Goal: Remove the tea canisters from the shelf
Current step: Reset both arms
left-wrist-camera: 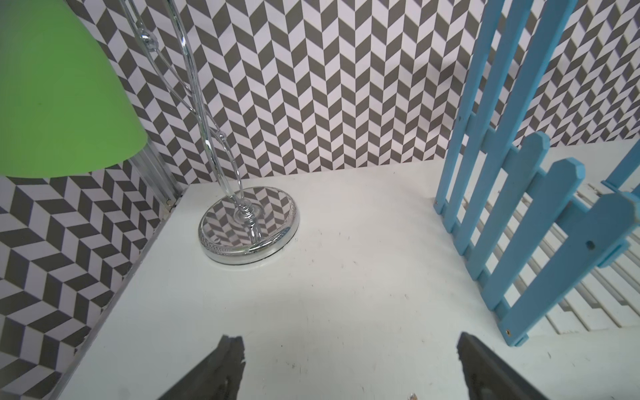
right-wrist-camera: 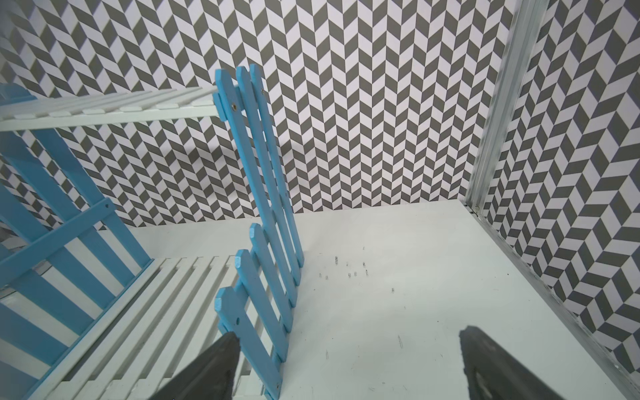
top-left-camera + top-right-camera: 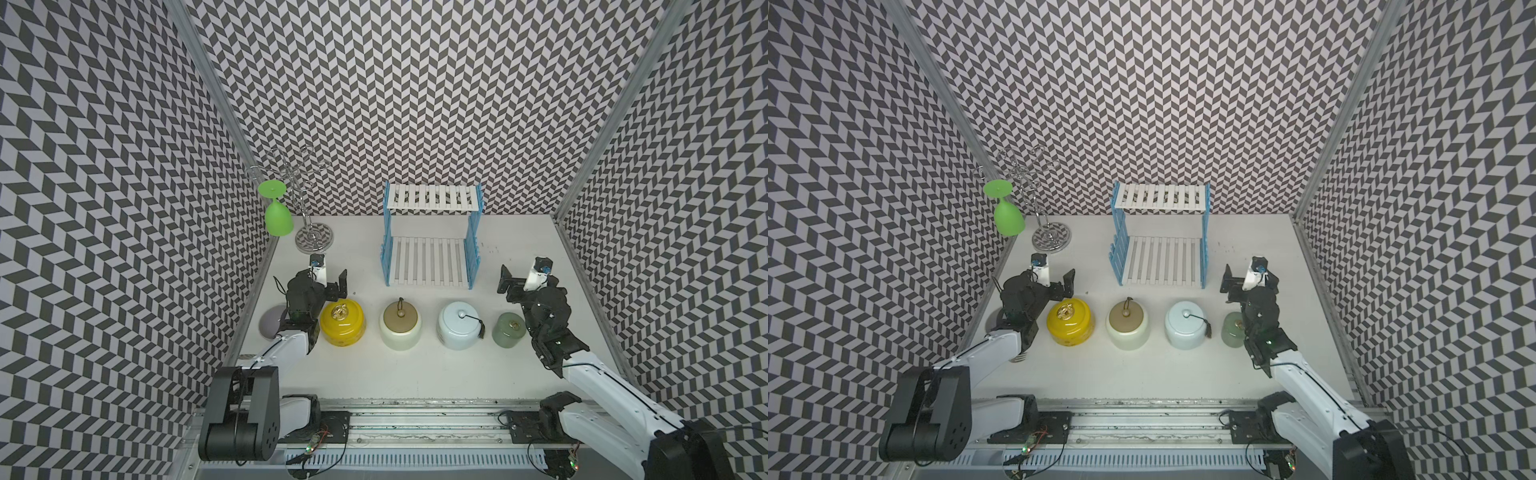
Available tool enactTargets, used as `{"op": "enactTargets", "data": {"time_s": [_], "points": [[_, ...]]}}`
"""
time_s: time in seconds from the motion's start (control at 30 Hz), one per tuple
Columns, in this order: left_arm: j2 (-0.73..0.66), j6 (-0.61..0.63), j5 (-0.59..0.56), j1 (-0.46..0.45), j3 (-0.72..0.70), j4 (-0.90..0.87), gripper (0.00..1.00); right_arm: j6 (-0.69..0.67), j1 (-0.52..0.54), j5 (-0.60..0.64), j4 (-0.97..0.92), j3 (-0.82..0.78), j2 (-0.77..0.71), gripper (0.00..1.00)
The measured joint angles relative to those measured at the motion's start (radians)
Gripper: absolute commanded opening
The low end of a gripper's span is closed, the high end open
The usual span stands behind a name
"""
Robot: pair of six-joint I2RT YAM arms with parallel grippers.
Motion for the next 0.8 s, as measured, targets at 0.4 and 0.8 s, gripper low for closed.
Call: {"op": "enactTargets", "data": {"time_s": [0.4,0.8], "points": [[0.094,0.002,0.022,0.000,-0.142,0.368,1.00,0.007,-0.072,0.000,0.159,-0.033,0.175,1.00],[0.214,-0.021,-0.034,0.000,-0.195,0.619,1.00,-0.014,-0.114,0.009,0.389,-0.102,0.332,1.00]]}}
